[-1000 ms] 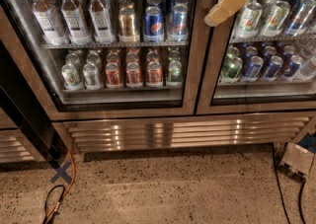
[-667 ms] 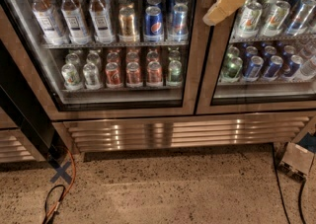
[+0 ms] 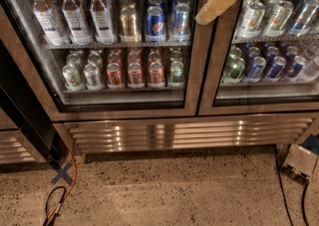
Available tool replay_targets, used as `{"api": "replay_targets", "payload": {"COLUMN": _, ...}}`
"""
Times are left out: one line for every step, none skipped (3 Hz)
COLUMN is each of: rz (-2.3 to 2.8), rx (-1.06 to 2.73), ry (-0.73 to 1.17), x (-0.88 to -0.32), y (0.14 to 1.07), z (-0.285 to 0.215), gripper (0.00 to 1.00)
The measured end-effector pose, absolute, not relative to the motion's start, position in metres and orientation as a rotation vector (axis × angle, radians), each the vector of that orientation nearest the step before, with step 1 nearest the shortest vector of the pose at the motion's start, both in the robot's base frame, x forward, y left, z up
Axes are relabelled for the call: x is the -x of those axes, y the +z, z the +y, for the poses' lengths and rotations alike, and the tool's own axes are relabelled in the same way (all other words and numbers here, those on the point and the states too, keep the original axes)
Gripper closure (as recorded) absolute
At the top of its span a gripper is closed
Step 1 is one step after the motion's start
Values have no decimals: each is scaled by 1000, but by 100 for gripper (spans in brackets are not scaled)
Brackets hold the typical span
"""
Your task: Open left fridge door
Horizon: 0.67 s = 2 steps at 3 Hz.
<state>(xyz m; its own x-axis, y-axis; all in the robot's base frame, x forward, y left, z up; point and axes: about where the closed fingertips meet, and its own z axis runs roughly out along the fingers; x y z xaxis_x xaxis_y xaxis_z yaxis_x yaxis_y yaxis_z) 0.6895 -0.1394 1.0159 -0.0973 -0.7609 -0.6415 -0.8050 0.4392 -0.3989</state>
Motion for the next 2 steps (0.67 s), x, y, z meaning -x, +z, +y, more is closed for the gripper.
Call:
{"api": "replay_targets", "payload": {"rz": 1838, "rx": 1348, "ry": 93, "x": -699, "y": 1014, "z": -125, "gripper": 0}}
{"api": "replay_targets", "payload": {"rz": 1838, "rx": 1348, "ry": 93, "x": -698, "y": 1014, "z": -127, "gripper": 0}}
